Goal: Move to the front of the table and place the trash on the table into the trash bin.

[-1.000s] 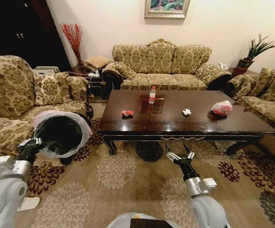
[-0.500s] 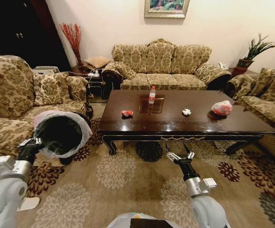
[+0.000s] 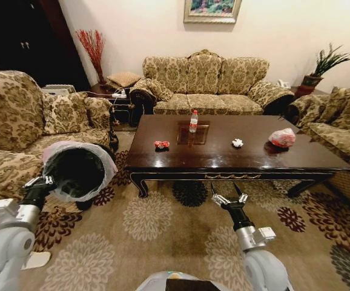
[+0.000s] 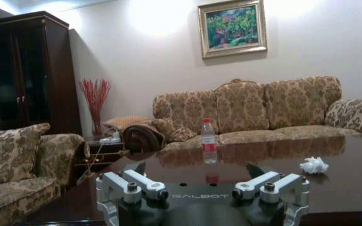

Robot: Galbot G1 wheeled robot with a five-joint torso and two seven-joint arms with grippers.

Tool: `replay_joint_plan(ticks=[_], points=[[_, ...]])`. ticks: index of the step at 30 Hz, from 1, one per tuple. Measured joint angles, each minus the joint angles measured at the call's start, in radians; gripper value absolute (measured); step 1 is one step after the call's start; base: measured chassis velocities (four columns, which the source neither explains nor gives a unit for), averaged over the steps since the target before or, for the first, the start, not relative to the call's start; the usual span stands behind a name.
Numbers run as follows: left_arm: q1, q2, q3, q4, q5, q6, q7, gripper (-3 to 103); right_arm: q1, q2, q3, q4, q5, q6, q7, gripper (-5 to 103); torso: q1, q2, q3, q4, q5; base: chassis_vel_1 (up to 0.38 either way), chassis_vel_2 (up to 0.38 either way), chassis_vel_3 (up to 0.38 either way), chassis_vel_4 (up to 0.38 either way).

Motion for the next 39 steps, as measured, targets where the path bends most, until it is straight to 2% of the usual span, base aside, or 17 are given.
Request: replay_joint_plan(ticks=[39], points=[[0.0, 0.0, 0.0, 0.0, 0.0, 0.0, 0.0, 0, 0.0, 0.0, 0.0, 0.0, 0.0, 0.0, 0.0, 100, 0.0, 0.0, 0.0, 0.0, -0.0002, -0.006, 0.003, 0.008, 0.001]])
